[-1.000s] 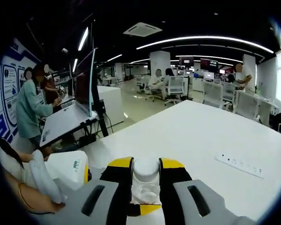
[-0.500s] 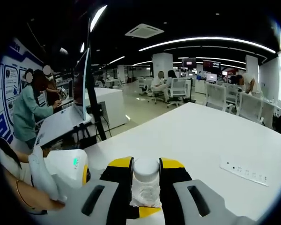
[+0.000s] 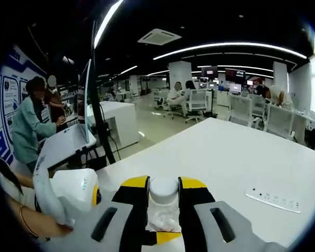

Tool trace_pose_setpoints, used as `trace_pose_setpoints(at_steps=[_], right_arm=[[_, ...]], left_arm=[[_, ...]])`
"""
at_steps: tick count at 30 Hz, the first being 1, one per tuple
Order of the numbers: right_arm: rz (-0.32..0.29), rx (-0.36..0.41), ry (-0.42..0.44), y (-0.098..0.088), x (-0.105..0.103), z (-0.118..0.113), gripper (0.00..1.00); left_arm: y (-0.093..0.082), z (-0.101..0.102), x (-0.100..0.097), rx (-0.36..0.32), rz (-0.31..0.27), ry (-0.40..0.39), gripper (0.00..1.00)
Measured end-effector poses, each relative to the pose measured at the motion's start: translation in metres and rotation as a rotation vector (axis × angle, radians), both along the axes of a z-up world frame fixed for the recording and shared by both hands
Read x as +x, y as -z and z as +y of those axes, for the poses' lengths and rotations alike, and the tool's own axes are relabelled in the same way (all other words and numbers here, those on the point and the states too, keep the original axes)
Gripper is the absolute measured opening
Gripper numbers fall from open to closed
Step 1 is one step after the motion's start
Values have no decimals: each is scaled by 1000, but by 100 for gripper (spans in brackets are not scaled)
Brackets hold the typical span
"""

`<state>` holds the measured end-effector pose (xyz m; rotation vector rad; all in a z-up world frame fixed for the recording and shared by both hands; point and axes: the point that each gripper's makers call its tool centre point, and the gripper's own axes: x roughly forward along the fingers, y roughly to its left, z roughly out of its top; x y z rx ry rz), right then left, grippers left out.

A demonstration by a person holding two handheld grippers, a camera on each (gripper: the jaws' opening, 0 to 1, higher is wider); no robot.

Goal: Arrange the tabletop items into an orderly group along one side of the table until the central work area is clear of visible clutter.

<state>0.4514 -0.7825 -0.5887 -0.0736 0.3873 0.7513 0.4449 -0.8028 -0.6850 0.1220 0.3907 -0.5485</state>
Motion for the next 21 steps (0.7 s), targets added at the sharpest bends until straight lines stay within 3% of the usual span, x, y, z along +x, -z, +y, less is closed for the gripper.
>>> trace_pose_setpoints(at_steps=[7,21], right_arm=[[22,-19,1,11,1,0,18],[-71,-136,-25,13,-5,2,18]], left_arm=[[10,-1,1,15,15,16,39],[8,-1,-2,-27,-37,46,40]])
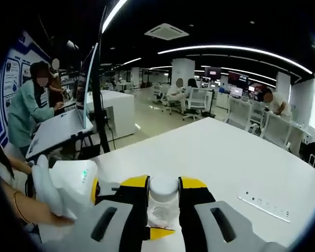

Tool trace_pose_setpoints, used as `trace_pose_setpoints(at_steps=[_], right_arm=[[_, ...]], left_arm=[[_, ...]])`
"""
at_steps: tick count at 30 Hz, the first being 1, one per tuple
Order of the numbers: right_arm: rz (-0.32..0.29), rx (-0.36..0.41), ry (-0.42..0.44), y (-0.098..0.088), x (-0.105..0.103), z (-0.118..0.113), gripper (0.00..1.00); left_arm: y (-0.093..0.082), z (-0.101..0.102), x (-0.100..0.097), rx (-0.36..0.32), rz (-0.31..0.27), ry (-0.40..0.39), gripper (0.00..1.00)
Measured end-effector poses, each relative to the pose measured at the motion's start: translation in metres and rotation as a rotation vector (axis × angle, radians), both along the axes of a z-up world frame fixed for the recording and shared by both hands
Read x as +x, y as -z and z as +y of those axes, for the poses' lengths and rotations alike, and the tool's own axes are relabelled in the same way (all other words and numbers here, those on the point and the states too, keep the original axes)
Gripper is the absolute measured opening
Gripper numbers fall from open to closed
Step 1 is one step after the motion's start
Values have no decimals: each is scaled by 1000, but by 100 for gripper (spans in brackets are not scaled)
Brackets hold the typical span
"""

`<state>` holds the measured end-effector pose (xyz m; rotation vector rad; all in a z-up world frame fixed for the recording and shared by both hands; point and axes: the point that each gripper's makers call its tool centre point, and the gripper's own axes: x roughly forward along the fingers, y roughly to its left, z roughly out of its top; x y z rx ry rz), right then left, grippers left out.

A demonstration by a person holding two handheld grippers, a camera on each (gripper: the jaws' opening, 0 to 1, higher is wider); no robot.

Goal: Arrange the tabletop items into an orderly group along one side of the table until the central work area is clear of visible clutter.

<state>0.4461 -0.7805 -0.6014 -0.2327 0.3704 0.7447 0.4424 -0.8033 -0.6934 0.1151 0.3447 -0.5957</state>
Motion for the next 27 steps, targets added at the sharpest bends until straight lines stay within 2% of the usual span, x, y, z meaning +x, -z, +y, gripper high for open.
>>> trace_pose_setpoints(at_steps=[1,4,5,8,13,16,21,27], right_arm=[[-47,-56,-14,1,0,-1,18],[-115,-146,-21,4,-1,-1,19],[-134,-136,-25,4,-2,2,20],[-125,-117,-11,6,0,1,21],[-119,-81,-7,9,-2,-6,29],[-91,-26,11,9,-3,-11,33],[-64,16,46,10,-6,-28,42],[-61,31,51,5,-15,-45,54]], left_arm=[[0,0,0,-4,-3,0,40],[0,-1,1,-3,-8,2,40],[0,-1,1,-4,-7,4,41],[4,-1,-2,-18,28,-4,48],[9,-1,-10,-33,43,-11,56],[8,-3,-14,-30,34,-13,62],[-2,-6,-15,-59,17,-5,77],[-9,-1,-17,-35,2,-24,83]])
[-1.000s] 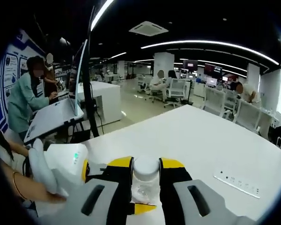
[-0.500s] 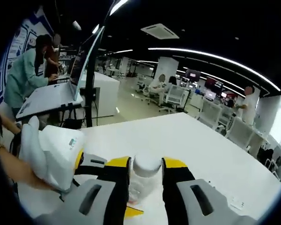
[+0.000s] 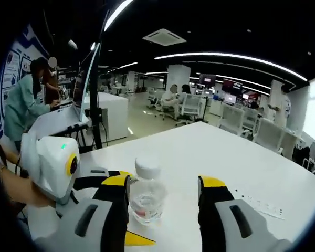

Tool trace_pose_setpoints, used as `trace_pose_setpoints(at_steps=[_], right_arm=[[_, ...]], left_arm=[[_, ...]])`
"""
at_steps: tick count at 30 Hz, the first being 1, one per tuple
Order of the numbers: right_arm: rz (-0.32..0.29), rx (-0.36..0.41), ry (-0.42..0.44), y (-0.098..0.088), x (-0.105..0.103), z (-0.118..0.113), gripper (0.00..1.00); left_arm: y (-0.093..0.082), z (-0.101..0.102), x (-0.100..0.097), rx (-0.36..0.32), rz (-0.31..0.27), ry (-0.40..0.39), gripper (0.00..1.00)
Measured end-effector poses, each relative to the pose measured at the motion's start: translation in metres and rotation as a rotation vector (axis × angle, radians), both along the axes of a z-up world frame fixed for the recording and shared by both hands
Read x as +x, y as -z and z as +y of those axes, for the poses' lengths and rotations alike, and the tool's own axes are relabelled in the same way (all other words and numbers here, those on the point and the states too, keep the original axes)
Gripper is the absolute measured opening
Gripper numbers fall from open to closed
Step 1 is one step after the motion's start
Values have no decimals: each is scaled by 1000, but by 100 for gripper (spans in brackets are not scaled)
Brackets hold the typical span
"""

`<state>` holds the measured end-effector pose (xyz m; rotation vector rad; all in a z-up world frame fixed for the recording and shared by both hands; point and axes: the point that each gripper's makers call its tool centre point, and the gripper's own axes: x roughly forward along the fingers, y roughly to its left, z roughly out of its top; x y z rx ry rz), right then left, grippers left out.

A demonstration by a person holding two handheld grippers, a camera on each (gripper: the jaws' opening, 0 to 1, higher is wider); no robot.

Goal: Arrange the tabletop items into an orderly group along one side of the table until the central work area is clear of visible clutter.

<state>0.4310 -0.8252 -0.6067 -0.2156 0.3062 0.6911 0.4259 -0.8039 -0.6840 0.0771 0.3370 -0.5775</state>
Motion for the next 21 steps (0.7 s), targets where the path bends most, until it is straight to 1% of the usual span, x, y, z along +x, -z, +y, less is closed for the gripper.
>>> trace_pose_setpoints(at_steps=[3,5,6,7,8,10,11,12,14,18,21], right_arm=[[21,10,-5,-2,-8,-10,57],[34,15,-11,-2,-13,-16,59],[41,12,-14,-1,-18,-22,60],[43,8,-15,-1,-21,-27,60],[44,7,-11,-1,-26,-34,60],[62,10,-6,1,-31,-46,60],[77,22,7,2,-34,-52,60],[80,25,10,2,-36,-54,60],[91,34,33,2,-42,-66,60],[78,7,69,6,-50,-90,58],[101,28,94,11,-55,-104,58]], left_arm=[[-2,3,-1,9,1,-10,85],[-7,2,-7,9,-6,1,85],[-9,1,-10,2,-1,7,85],[-9,1,-12,6,2,11,85],[-10,2,-14,28,2,11,87],[-14,3,-19,37,-13,15,88],[-15,3,-20,36,-13,15,89],[-17,3,-21,34,-13,14,90],[-20,3,-24,31,-12,15,93],[-29,-2,-34,31,-19,35,95],[-33,-4,-39,24,-22,42,97]])
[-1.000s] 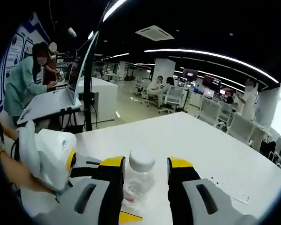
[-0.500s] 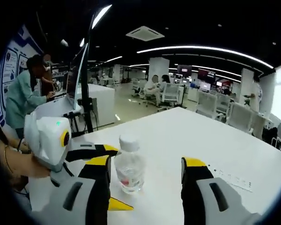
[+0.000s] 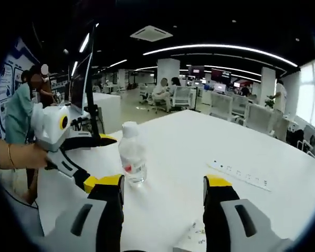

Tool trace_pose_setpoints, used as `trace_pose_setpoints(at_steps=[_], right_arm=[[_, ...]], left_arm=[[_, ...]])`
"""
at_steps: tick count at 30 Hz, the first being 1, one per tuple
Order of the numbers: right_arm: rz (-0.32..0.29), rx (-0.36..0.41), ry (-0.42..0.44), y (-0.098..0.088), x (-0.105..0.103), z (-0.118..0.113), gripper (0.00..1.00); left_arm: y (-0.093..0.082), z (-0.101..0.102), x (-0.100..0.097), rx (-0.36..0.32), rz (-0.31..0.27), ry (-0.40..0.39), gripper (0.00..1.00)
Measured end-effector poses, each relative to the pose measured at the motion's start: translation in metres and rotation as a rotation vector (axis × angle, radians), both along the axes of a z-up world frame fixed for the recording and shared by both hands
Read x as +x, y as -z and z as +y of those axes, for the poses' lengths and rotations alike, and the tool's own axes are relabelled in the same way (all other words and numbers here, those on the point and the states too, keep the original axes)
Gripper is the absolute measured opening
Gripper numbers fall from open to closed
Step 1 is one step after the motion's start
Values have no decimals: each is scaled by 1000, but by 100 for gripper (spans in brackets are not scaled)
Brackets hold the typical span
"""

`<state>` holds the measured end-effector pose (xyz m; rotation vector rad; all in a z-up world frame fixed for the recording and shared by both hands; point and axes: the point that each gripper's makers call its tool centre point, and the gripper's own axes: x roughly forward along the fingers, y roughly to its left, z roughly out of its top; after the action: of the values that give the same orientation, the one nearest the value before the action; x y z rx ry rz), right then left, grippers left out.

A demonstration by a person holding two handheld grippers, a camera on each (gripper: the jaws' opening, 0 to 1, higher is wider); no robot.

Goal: Arrange the tabletop items into an orderly group along one side of the table until the central work area is clear of visible clutter.

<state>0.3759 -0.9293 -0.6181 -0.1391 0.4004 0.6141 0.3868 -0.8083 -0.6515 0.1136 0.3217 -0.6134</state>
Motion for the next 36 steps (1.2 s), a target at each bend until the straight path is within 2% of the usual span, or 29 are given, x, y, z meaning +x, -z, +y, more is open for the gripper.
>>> trace_pose_setpoints(at_steps=[3,6,8,10,12,16,20,22,26,29,33,36], right_arm=[[35,-4,33,12,-6,-15,58],[80,42,66,21,-10,-24,57],[90,43,84,27,-13,-32,57],[119,38,87,35,-18,-37,57],[148,63,91,41,-22,-40,57],[174,75,103,48,-28,-48,57],[164,58,112,52,-33,-56,57],[159,8,118,57,-35,-64,56],[151,-9,117,62,-39,-69,53],[148,-31,122,68,-42,-76,50],[159,-58,121,76,-45,-82,40],[152,-71,134,77,-44,-87,38]], left_arm=[[-3,-3,-6,-2,5,7,97],[-5,-4,-11,14,-1,12,96],[-6,-6,-15,24,-6,21,95],[-8,-5,-18,26,-9,24,96],[-9,-6,-21,29,-10,26,95],[-10,-9,-25,33,-12,38,95],[-11,-11,-31,34,-9,45,94],[-9,-11,-32,33,-11,40,95],[-6,-11,-38,45,-1,48,94],[-5,-11,-43,41,0,50,94],[-1,-9,-48,52,13,43,93],[1,-8,-54,41,26,40,92]])
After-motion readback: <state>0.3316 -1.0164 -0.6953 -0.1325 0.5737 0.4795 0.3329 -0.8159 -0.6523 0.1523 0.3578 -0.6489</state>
